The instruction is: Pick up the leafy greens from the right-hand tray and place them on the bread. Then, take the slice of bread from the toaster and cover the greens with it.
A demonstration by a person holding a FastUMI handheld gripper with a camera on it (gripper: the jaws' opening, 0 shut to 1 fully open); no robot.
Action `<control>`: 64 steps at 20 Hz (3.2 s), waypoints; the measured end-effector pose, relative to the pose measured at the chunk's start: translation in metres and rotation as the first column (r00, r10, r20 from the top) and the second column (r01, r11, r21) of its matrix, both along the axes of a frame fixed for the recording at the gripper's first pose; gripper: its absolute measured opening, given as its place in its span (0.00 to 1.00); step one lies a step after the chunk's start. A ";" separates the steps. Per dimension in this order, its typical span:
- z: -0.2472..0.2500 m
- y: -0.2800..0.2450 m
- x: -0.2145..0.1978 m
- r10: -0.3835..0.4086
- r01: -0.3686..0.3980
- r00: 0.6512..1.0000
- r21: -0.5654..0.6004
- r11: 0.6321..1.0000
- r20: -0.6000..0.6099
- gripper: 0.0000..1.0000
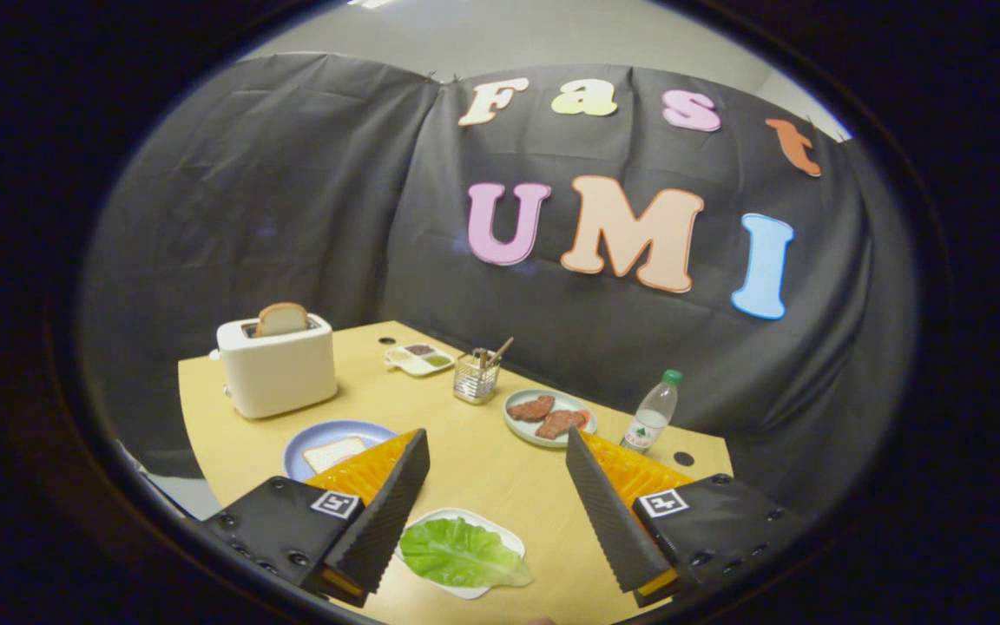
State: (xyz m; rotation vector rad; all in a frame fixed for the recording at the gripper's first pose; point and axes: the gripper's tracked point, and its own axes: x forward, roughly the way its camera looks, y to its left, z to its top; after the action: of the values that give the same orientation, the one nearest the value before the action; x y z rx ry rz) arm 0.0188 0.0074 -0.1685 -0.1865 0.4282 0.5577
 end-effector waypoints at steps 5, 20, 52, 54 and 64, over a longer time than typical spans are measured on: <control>-0.046 0.003 0.000 0.086 -0.094 0.989 -0.063 0.994 -0.118 1.00; -0.169 0.013 -0.038 0.220 -0.308 0.889 -0.169 0.936 -0.402 1.00; -0.220 0.007 -0.069 -0.038 -0.127 0.793 -0.226 0.966 -0.607 0.17; -0.212 0.007 -0.070 -0.042 -0.118 0.799 -0.225 0.967 -0.600 0.17; -0.160 0.035 -0.070 -0.022 -0.106 0.840 -0.204 0.973 -0.542 0.16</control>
State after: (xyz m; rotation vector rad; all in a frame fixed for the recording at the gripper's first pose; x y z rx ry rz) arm -0.0509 0.0424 -0.3290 -0.2583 1.0492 0.6024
